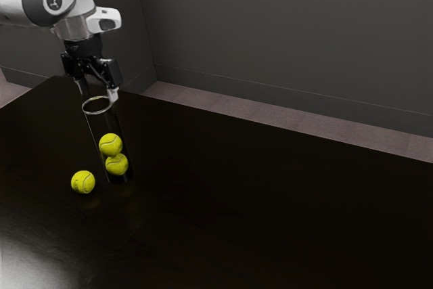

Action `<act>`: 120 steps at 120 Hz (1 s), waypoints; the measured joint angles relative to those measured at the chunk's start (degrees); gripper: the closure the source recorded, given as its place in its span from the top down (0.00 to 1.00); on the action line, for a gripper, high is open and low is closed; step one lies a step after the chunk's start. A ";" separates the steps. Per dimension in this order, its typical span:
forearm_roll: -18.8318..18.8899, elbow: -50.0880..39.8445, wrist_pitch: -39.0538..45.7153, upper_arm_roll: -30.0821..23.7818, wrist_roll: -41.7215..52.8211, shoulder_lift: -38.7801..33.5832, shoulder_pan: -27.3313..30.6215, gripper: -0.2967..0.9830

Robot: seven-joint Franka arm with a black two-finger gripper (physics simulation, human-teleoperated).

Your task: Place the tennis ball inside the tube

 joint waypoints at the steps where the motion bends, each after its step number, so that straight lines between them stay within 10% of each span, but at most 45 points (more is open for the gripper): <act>1: 0.02 0.00 0.02 -0.02 0.02 -0.10 -0.03 0.77; 43: 1.61 -34.22 13.98 2.42 -0.66 -16.80 -0.01 0.77; 81: 3.88 -39.91 43.37 5.80 3.95 -4.07 0.32 0.77; 120: 4.44 -44.71 55.65 12.71 14.35 -0.33 4.15 0.77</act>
